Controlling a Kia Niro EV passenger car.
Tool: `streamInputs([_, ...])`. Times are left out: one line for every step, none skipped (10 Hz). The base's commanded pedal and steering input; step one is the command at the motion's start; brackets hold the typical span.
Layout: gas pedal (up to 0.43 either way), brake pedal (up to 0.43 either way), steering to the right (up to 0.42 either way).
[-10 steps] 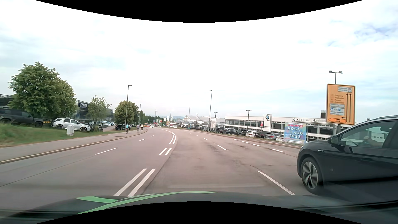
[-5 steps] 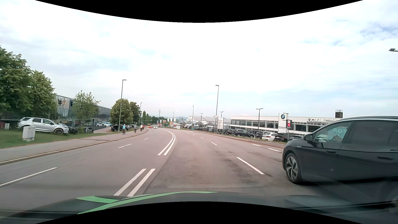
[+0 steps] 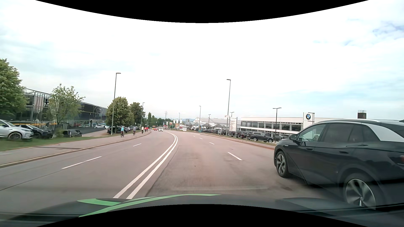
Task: Follow the waypoints while adhering to traffic rules and regulations
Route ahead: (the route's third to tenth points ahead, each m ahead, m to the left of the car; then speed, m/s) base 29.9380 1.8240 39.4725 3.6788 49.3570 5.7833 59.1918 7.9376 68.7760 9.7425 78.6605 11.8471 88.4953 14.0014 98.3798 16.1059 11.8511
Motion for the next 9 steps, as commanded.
streamInputs([0.000,0.098,-0.019])
streamInputs([0.000,0.104,-0.020])
streamInputs([0.000,0.104,-0.021])
streamInputs([0.000,0.104,-0.021])
streamInputs([0.000,0.104,-0.022])
streamInputs([0.000,0.104,-0.023])
streamInputs([0.000,0.104,-0.023])
streamInputs([0.000,0.104,-0.023])
streamInputs([0.000,0.104,-0.023])
